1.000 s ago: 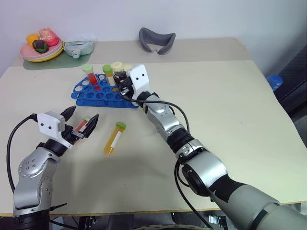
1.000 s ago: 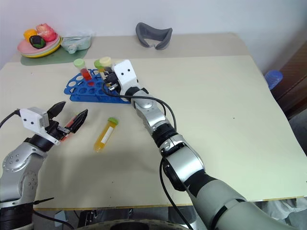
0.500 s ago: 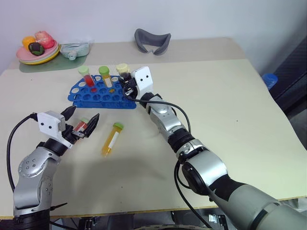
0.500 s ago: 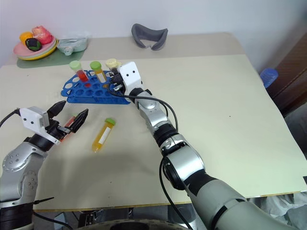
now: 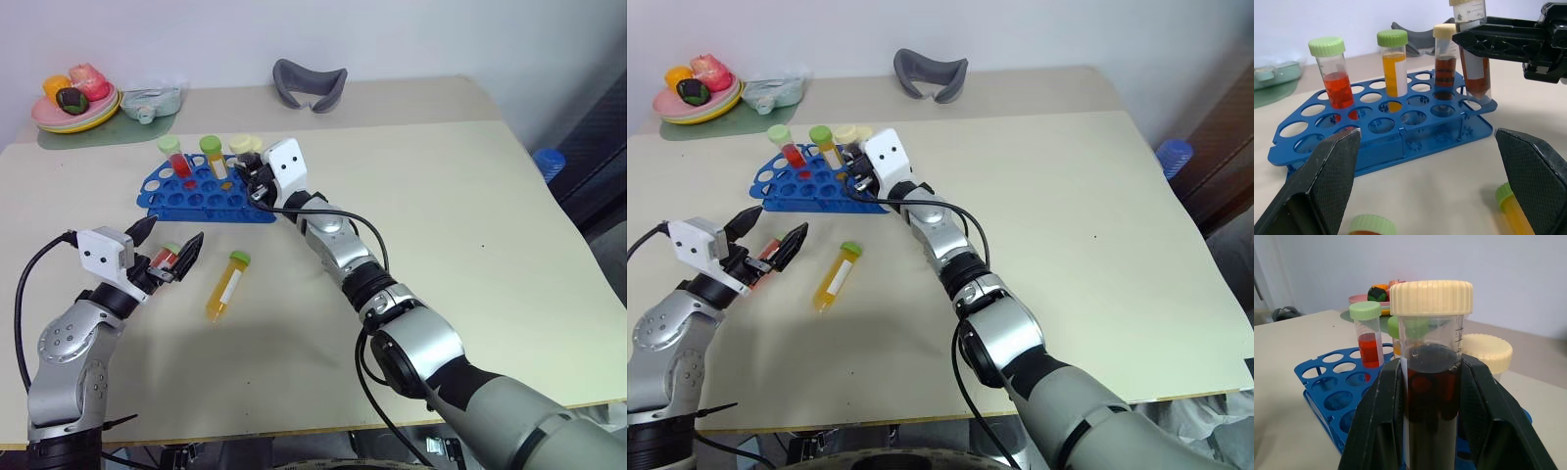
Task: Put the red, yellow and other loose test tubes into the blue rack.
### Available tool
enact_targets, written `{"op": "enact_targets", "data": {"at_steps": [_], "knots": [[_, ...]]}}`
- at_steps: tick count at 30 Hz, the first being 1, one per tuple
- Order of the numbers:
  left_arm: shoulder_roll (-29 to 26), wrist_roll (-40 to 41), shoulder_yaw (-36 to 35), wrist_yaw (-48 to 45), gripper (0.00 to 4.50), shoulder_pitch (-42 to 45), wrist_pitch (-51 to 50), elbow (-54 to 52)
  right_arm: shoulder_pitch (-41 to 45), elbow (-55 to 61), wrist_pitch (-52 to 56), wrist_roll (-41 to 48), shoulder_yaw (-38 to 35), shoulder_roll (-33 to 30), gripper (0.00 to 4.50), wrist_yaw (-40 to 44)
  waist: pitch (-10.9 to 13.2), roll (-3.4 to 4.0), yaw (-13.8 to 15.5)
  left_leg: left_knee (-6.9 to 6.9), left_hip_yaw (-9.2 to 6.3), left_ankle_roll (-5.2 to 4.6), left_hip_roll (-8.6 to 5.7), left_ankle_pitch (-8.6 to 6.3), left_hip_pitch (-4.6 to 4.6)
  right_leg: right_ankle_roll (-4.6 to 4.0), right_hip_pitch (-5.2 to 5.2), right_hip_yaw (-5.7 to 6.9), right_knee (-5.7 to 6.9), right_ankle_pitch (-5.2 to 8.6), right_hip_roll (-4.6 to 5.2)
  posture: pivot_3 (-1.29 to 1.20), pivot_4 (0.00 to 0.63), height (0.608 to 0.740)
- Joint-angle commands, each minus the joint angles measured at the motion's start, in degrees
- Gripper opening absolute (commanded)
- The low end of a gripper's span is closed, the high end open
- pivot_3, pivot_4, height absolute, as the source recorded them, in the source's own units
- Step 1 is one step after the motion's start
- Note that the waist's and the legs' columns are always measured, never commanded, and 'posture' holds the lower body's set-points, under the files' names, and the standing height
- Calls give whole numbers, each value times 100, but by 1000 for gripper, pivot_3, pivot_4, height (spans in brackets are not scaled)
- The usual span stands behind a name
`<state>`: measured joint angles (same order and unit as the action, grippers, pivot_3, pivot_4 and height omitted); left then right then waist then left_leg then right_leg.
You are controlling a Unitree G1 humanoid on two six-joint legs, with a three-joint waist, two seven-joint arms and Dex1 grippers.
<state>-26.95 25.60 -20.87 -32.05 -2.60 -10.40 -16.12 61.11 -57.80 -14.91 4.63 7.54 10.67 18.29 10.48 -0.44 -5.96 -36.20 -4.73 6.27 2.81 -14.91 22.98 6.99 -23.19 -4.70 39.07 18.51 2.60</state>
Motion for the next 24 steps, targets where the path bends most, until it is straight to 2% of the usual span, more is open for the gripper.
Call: {"op": "enact_targets", "data": {"at_steps": [1, 24], "knots": [[-18, 66, 8, 12, 4500, -25, 16, -259, 286, -143, -31, -69, -26, 489, 1244, -14, 0, 0, 3, 0, 0, 0, 0, 0, 0, 0, 0, 0, 0, 0, 0, 0, 150, 740], [-42, 96, -42, 13, 4500, -81, -113, -396, 463, -632, -9, 144, -309, 782, 1244, -299, 0, 0, 33, 1, 1, 0, 0, 0, -1, 0, 4, 0, -2, 0, 1, 0, 150, 740]]}}
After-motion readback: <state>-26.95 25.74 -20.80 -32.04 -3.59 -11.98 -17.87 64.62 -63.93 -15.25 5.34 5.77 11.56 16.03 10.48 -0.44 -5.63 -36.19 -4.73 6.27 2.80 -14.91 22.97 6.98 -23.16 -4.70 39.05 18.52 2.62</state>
